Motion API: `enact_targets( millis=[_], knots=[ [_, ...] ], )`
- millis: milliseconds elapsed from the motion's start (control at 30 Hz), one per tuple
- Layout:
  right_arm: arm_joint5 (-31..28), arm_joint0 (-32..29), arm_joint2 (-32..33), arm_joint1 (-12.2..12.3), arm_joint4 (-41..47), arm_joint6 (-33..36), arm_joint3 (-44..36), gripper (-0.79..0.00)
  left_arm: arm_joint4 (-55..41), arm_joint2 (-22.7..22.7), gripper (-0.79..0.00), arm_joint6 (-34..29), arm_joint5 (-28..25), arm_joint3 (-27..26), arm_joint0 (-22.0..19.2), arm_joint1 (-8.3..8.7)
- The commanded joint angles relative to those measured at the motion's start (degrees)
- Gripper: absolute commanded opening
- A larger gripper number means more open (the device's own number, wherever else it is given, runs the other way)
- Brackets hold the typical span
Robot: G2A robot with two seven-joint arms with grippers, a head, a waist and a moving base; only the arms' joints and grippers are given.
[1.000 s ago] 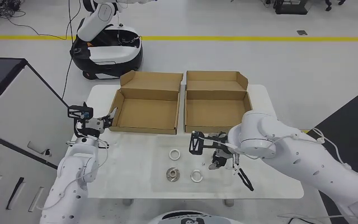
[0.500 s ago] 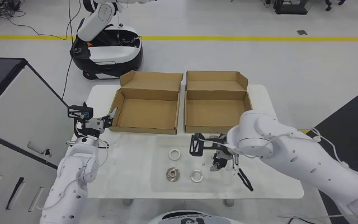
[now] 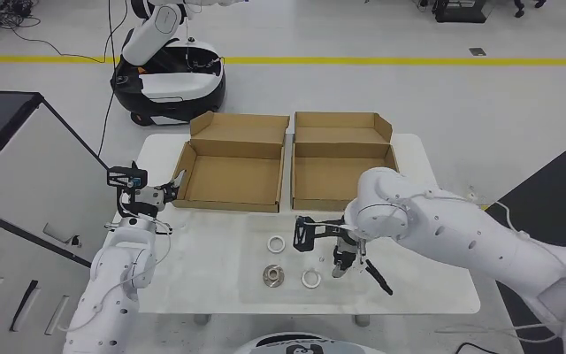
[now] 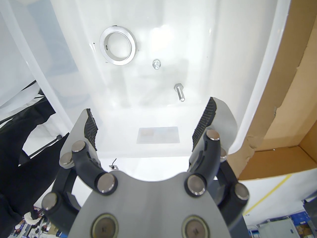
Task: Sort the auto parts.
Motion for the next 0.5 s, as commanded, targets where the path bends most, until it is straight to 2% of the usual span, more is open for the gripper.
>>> enact_targets(
  millis=[0,467],
  knots=[
    [-0.1,1.1,-1.1,-0.5,0.1,-0.1,1.2,0.0,0.0,0.0,0.0,0.0,0.0,0.0,0.0,0.0],
    [-1.5,2.5,-5.0,-4.1,-0.4,-1.5,9.0,0.0,0.0,0.0,0.0,0.0,0.0,0.0,0.0,0.0]
  ],
)
